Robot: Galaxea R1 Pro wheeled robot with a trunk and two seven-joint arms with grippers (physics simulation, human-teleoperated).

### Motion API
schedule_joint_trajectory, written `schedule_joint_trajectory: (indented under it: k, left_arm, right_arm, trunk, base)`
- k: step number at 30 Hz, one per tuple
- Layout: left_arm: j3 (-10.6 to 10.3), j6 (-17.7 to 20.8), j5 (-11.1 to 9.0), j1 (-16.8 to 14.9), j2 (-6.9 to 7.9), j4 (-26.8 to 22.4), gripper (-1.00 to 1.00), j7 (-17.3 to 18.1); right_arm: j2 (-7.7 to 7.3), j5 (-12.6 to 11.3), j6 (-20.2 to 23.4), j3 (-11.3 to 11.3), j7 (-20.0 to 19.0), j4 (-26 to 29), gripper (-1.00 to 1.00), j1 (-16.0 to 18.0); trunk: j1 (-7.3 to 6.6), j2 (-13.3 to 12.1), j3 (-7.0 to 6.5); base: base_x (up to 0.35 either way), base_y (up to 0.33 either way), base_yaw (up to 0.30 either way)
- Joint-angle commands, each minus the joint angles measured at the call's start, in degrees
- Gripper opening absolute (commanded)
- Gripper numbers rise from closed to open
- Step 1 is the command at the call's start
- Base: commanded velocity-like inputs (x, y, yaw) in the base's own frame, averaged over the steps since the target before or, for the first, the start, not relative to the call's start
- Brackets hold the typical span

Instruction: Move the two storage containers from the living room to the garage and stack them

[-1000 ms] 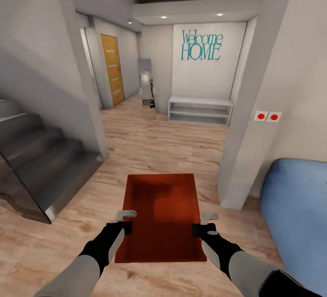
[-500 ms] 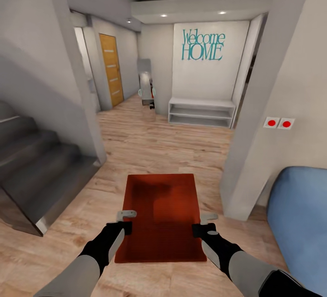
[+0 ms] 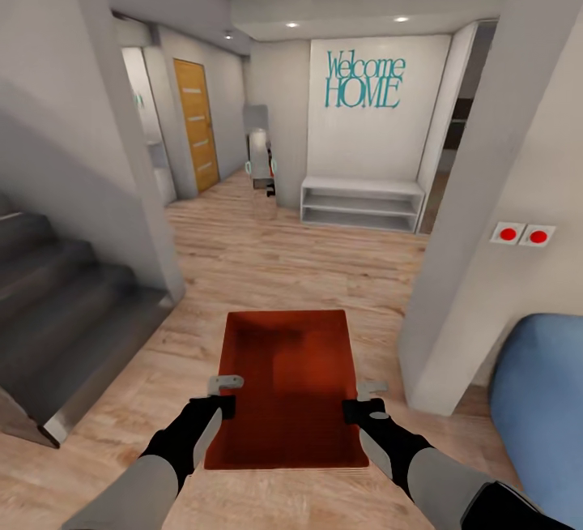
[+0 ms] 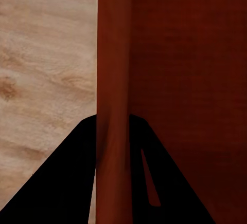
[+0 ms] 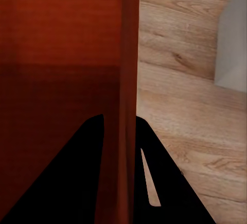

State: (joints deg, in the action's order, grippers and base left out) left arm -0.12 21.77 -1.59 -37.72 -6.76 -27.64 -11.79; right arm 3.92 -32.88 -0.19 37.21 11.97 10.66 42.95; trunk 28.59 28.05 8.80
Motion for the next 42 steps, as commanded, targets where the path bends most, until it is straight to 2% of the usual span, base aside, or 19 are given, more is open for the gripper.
schedule_joint_trajectory:
  k: [1, 42]
  left_arm:
    - [-0.06, 0.55, 0.80, 0.01, 0.34, 0.30, -1.00, -0.52]
    - [-0.06, 0.48, 0.80, 0.01, 0.34, 0.30, -1.00, -0.51]
  right_arm:
    - [-0.85, 0.88, -0.37, -1.88, 1.30, 0.16, -1.00, 0.12]
    - [-0.85, 0.88, -0.43, -1.88, 1.30, 0.16, -1.00, 0.11]
  trunk:
    - [0.06, 0.10, 0.09]
    - [0.06, 0.10, 0.09]
  base:
    - [0.323, 0.000, 0.000]
    - [0.323, 0.000, 0.000]
